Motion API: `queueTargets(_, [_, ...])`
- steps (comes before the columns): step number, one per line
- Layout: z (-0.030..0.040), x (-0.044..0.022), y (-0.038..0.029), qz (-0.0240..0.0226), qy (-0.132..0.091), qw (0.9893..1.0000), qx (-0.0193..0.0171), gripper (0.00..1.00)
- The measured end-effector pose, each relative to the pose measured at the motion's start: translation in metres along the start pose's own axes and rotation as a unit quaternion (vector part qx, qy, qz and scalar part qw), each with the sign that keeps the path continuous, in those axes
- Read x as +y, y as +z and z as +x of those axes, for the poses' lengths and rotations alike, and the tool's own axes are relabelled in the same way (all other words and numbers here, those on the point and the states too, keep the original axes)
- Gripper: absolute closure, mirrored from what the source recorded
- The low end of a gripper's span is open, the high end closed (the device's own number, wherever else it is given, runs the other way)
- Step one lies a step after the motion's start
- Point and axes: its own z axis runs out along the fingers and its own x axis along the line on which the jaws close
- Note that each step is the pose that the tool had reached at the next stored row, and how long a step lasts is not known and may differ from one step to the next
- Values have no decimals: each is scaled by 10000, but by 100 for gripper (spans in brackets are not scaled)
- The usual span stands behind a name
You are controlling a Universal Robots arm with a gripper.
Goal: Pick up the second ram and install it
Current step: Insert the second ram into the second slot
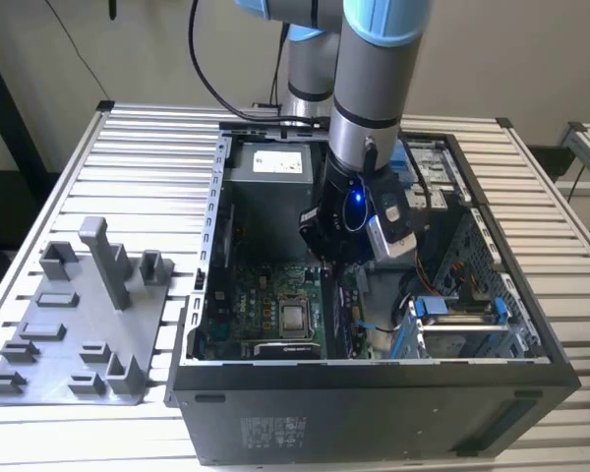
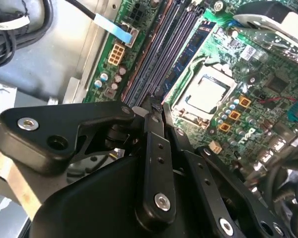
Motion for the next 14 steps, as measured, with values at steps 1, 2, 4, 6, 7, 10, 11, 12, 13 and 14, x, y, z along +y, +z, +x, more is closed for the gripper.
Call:
queueTargets(1, [0, -1, 17, 0, -19, 10000, 2, 86])
queueTargets(2, [0, 0, 34, 0, -46, 10000, 3, 86])
queueTargets(4, [0, 0, 64, 1, -107, 9999, 9, 86])
queueTargets(6, [-1, 0, 96, 2, -139, 9999, 16, 86])
queueTargets(7, [-1, -1, 115, 2, -140, 9999, 17, 86])
queueTargets(10, [-1, -8, 165, 3, -141, 9999, 20, 86])
queueTargets(11, [-2, -11, 180, 3, -147, 9999, 20, 86])
queueTargets(12, [-2, -15, 194, 3, -160, 9999, 20, 86])
queueTargets(13, [-2, -16, 201, 4, -178, 9998, 20, 86])
queueTargets(14, [-3, -15, 202, 17, -194, 9998, 19, 86])
